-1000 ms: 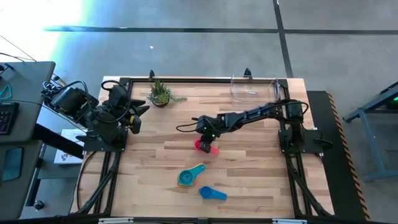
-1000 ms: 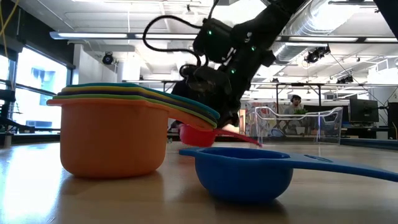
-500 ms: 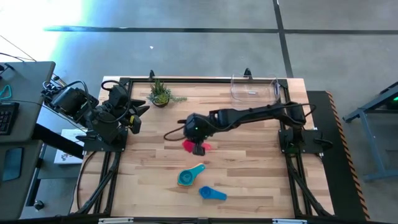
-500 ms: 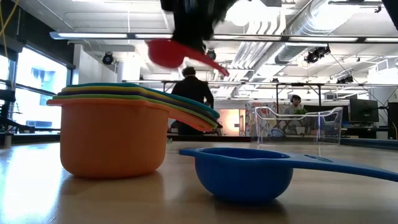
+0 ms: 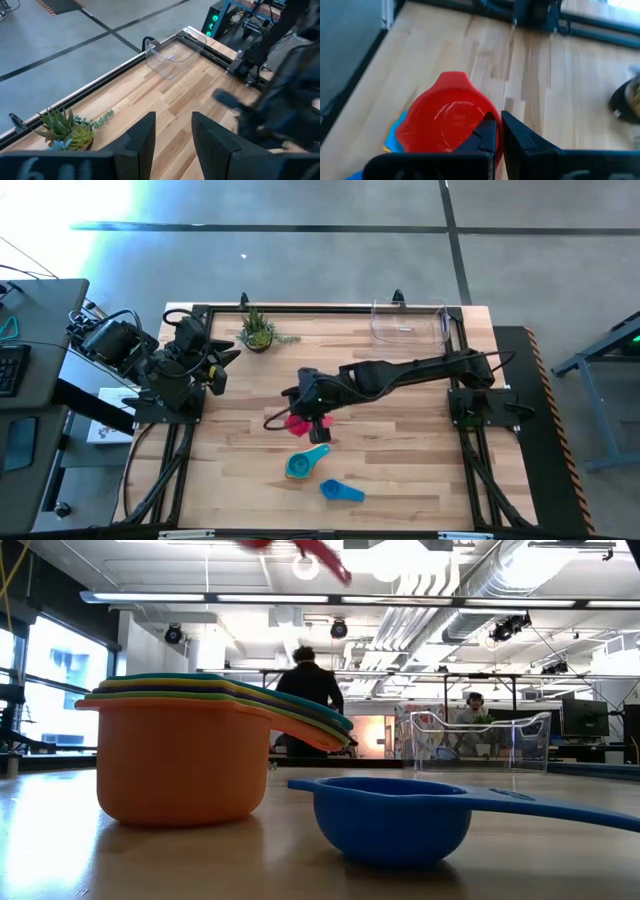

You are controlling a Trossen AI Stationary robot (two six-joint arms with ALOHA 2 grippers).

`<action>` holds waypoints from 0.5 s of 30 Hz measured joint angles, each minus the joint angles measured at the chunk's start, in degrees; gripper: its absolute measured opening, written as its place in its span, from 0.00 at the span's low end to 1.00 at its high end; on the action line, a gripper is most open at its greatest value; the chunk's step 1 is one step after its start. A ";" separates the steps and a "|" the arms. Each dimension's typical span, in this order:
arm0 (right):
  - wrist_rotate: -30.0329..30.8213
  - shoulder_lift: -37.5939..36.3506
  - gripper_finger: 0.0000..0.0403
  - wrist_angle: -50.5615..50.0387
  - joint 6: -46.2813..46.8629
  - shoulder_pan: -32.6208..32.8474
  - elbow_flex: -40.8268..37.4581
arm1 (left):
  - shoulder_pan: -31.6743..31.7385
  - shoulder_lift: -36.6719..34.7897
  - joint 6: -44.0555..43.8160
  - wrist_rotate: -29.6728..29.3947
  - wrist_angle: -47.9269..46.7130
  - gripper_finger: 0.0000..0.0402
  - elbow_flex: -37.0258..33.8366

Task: Nest measuring cups in basket
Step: Stack the red measuring cup on top of the light blue measuring cup

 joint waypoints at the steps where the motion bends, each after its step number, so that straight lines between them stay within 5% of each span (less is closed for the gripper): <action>1: 0.42 0.00 0.00 -0.39 0.02 0.44 1.43 | -0.02 0.00 0.10 -0.02 0.02 0.29 0.00; 15: -0.32 3.37 0.00 0.74 -2.16 6.66 6.73 | 0.00 0.00 0.45 -0.02 0.02 0.29 0.00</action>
